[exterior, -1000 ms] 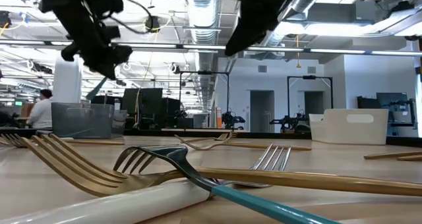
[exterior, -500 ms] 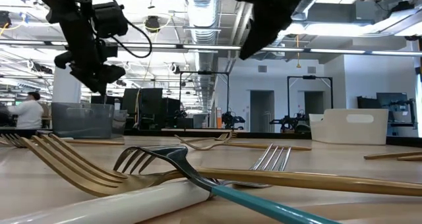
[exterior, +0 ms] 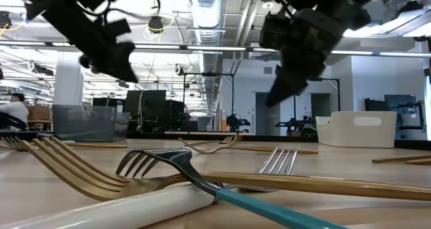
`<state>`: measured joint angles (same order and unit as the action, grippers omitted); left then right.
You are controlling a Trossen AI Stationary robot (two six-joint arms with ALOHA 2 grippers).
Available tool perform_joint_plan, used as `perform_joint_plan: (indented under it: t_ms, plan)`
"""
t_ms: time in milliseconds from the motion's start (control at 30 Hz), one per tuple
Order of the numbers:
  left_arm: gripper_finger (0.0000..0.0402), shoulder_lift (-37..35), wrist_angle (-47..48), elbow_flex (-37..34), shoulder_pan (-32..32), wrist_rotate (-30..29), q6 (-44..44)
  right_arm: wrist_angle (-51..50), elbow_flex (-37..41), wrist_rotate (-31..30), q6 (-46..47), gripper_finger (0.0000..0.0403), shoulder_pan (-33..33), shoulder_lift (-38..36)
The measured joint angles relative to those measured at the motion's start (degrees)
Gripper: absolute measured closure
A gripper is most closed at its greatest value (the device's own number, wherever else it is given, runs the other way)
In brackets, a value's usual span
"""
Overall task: Sort silverware by color (type)
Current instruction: Put the gold fork into the bottom black bin
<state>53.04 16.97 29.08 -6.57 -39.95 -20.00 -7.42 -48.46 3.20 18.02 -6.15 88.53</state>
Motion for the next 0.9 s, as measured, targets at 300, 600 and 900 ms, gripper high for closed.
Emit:
perform_joint_plan:
  t_ms: [300, 600, 900]
  plan:
    - [0.0248, -3.57, -14.77, -4.31, 17.62, 3.45, 5.43, 1.06, 0.58, -3.54, 0.32, 0.0296, -9.43, 0.0]
    - [0.0248, 0.4, -21.01, -2.12, 27.31, 5.29, 13.25, 4.98, 0.61, -3.32, -0.19, 0.0296, -14.99, 0.86]
    - [0.0248, 7.15, -22.74, -1.86, 27.81, 7.68, 22.17, -3.28, -1.59, -3.17, 5.74, 0.0296, -15.32, 0.7]
